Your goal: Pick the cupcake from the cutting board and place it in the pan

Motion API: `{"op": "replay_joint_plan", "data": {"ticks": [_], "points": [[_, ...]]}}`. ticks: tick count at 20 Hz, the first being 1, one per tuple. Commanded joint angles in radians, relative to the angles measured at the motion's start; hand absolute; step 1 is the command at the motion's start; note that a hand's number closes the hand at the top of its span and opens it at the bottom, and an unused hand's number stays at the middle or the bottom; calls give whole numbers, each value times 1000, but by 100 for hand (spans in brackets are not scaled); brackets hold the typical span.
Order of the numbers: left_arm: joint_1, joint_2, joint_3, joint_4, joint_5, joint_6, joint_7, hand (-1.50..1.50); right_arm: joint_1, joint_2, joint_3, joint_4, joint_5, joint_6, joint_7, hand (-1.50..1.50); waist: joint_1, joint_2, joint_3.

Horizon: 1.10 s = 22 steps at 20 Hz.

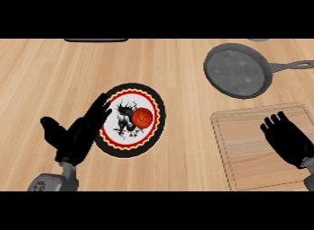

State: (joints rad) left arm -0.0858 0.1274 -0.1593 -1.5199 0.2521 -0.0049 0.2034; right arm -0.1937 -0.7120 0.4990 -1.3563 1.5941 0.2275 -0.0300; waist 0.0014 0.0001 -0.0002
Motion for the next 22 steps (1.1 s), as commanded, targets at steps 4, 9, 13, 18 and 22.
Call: {"op": "replay_joint_plan", "data": {"ticks": [4,9,13,18,22], "points": [[37,26,25,-40,3,-38,18,0,-30,-8,-24,65,68,-169,-114,150,4,0,0],[1,0,23,-45,8,-17,50,0,24,57,-50,112,-59,-276,-218,150,0,1,1],[18,-3,27,-46,-3,1,31,0,155,221,-1,-20,-314,-192,-367,150,-23,0,2],[58,8,27,-69,-3,-11,24,0,221,166,-97,-190,-438,-193,-415,150,-27,-7,-1],[32,7,35,-53,-10,2,42,0,234,200,-206,-337,-566,-270,-416,150,-39,-8,0]]}}
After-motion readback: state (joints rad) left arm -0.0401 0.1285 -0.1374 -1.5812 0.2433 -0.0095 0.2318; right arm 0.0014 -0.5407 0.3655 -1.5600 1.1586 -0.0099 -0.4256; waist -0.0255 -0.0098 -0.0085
